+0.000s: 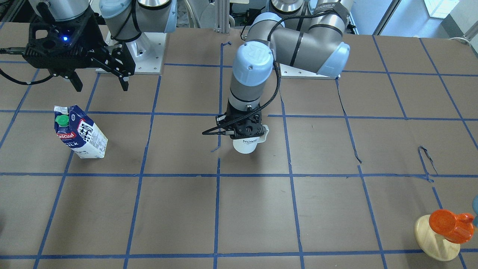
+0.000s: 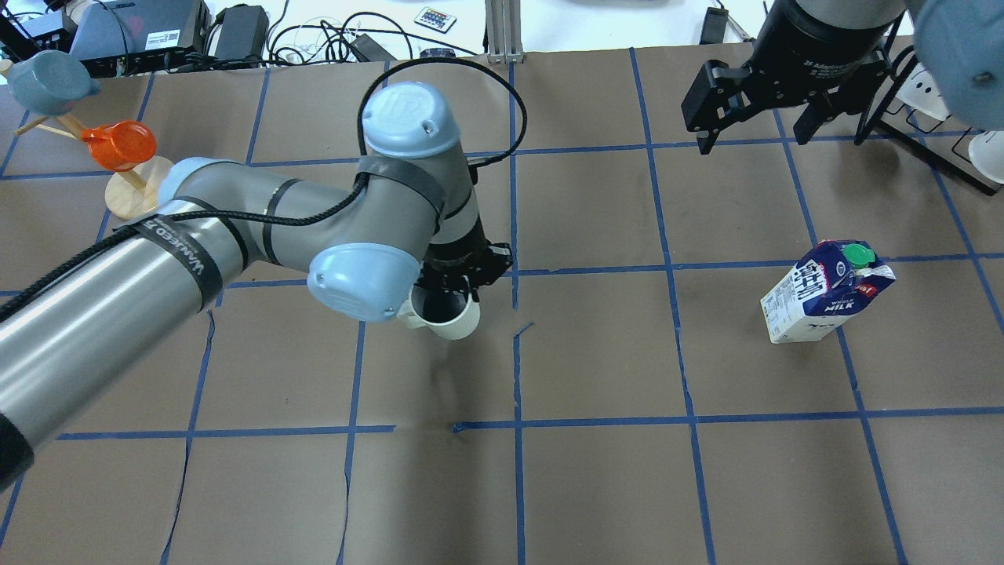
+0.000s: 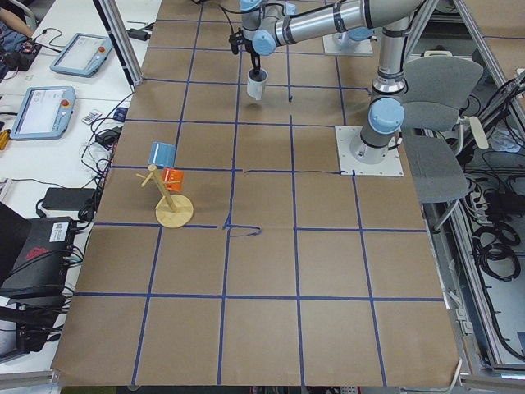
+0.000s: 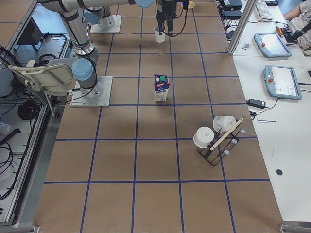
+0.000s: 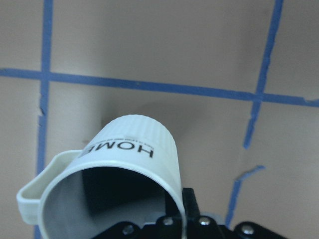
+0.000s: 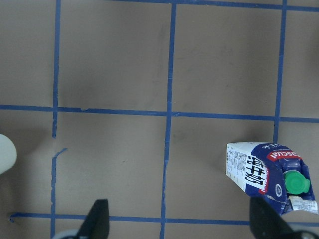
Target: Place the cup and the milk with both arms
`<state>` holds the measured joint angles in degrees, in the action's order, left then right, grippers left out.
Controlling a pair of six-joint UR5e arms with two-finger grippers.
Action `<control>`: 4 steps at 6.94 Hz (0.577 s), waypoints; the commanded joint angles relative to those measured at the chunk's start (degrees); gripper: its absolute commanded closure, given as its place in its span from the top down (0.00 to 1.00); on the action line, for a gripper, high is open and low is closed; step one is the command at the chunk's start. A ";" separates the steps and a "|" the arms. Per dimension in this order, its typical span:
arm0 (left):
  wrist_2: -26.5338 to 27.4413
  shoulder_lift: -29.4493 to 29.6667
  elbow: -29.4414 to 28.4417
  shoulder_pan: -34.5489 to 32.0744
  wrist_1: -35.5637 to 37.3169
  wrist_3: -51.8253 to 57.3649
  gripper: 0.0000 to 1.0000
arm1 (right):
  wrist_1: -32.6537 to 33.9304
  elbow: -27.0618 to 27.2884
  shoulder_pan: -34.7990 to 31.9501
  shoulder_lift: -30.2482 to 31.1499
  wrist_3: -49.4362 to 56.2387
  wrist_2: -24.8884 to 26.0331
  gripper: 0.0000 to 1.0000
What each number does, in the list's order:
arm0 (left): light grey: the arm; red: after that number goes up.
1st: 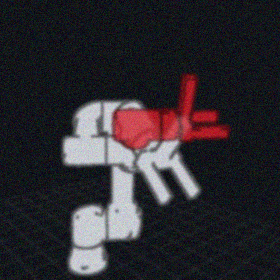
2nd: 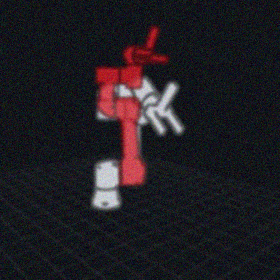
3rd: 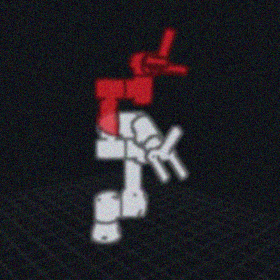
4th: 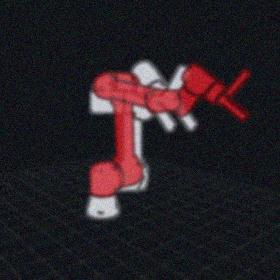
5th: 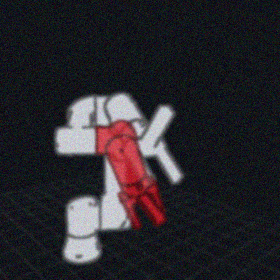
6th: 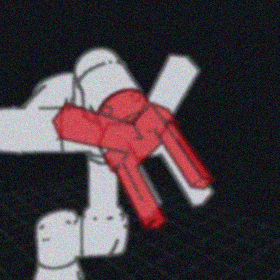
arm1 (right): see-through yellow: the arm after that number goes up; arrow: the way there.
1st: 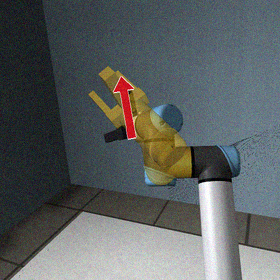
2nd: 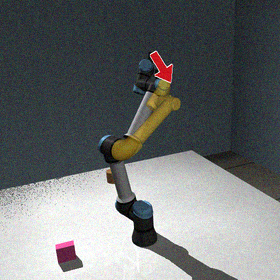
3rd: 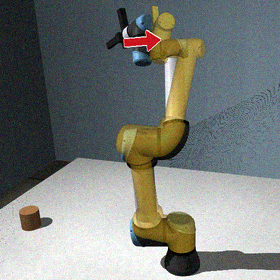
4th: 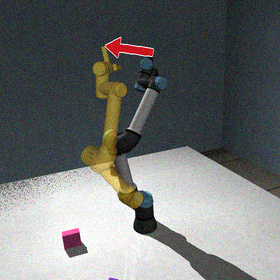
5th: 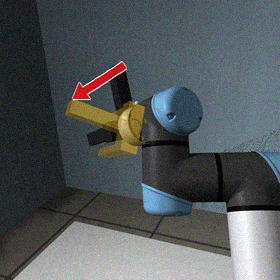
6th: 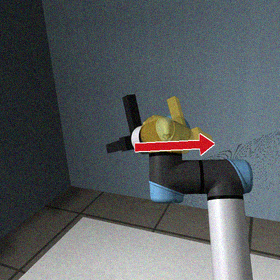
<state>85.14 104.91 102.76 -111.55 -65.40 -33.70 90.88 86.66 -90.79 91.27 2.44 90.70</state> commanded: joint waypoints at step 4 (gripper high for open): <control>-4.98 3.27 0.51 -5.69 1.60 -19.74 0.00 | 0.00 0.00 0.00 -0.04 -0.07 0.00 1.00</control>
<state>80.73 107.23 103.12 -117.10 -63.95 -51.91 90.88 86.66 -90.79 91.23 2.38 90.70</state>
